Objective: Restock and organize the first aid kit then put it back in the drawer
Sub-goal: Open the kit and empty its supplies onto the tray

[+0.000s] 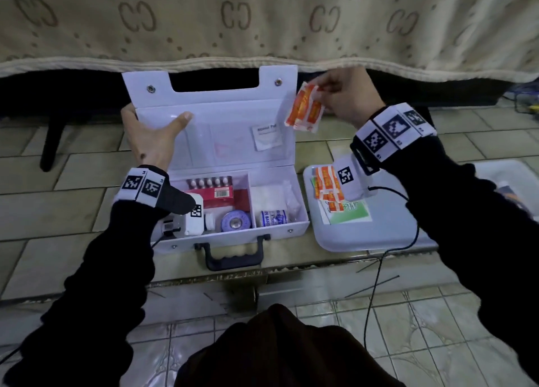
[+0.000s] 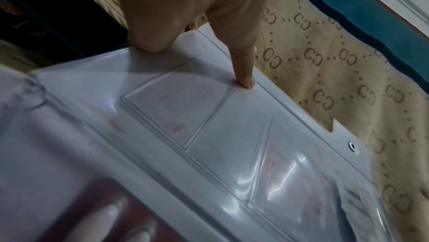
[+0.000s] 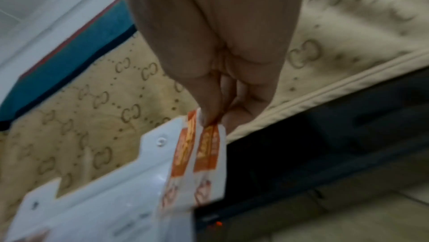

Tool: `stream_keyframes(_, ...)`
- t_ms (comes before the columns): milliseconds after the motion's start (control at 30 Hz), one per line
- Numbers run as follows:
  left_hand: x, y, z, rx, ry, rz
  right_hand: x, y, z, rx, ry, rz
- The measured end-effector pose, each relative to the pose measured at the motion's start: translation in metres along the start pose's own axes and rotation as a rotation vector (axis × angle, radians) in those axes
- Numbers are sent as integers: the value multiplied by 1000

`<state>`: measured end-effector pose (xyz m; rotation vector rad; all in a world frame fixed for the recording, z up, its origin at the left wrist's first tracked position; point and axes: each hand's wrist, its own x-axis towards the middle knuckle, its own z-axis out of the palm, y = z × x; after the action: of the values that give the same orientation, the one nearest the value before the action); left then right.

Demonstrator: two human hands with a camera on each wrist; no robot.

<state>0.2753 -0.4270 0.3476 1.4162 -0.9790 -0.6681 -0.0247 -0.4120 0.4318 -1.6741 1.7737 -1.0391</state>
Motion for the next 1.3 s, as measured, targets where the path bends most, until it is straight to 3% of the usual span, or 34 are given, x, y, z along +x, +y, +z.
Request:
stream_keyframes(133,1,-2,1,7,-13,20,-20,45,-19,-313,-214,219)
stream_keyframes(233,2,-3,1,0,4,15,-32,72,-9,-424,-255,303)
stream_keyframes(633,3,-2,2,-13,15,47,-45,108,24,-503,-270,236)
stream_keyframes(733,2,-1,2,-17,9,44,-38,89,23,-516,-88,46)
stream_keyframes(833,2,-3,2,-28,17,42,-29,46,34,-477,65,-348)
stream_keyframes(933,2,-3,3,-28,22,44,-27,22,66,-629,12,-611)
stream_keyframes(1033,2,-3,3,-38,26,33,-34,17,85,-807,-88,-567)
stream_keyframes(1133,3,-3,2,-47,35,20,-42,16,87,-743,-87,-523)
stream_keyframes(1300,2,-2,3,-50,37,13,-38,22,88,-710,-96,-605)
